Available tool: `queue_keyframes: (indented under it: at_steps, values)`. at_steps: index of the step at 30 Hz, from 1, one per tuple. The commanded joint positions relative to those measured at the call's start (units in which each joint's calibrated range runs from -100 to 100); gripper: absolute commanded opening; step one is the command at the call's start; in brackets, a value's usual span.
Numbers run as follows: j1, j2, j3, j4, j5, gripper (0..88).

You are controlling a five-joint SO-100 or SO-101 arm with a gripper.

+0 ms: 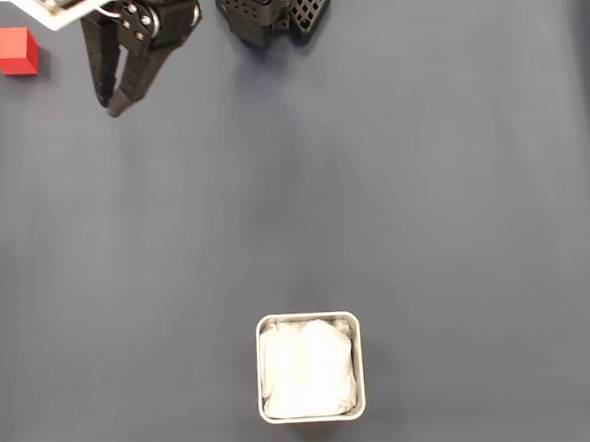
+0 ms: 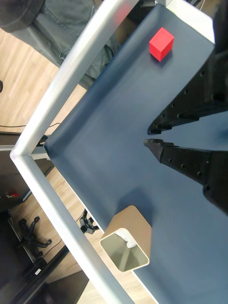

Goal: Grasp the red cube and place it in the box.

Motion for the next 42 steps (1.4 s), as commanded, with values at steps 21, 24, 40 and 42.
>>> queue_keyframes:
  at_steps: [21, 24, 40, 42]
  values:
    - [11.34, -1.06, 3.51, 0.45, 0.83, 0.0]
    - [12.48, -0.72, 3.97, 0.37, 0.88, 0.0]
    - [19.94, 1.80, 3.97, -1.35, 0.63, 0.1]
    - [20.86, 1.88, 3.97, -1.44, 0.59, 0.1]
